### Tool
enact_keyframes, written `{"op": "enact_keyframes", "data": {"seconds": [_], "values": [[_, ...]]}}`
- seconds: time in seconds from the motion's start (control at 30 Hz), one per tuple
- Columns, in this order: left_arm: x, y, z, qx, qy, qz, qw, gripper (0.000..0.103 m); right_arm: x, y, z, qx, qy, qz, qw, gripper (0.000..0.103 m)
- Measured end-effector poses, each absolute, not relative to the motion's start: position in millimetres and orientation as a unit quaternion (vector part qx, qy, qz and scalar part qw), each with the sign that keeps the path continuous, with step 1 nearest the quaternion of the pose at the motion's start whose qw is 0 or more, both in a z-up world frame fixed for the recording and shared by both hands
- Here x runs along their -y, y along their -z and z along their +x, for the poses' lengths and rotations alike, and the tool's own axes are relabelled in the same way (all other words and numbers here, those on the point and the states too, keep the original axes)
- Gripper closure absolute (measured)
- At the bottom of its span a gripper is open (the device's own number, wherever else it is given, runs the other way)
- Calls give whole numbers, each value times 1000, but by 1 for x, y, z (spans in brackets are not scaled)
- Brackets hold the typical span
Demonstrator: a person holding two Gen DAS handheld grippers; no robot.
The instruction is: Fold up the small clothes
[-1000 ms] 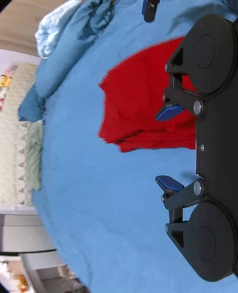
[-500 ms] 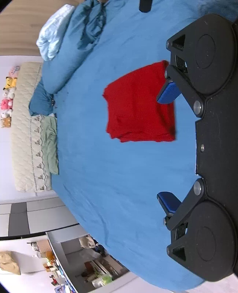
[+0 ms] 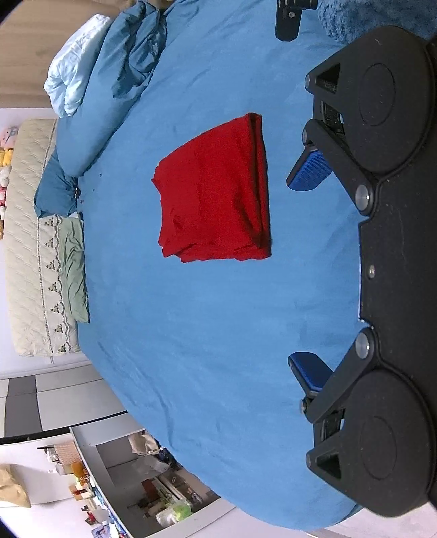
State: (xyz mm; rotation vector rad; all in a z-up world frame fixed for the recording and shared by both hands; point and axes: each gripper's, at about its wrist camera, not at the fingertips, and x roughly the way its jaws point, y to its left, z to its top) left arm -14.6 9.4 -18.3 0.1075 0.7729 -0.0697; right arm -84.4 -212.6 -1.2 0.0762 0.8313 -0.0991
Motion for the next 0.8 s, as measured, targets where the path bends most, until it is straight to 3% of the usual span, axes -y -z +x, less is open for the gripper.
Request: {"op": "enact_keyframes", "data": {"seconds": [0.8], "values": [[-8,9,-23,-356,46,45,932,0,209,-6,-94,-398,63,25,915,0]]}}
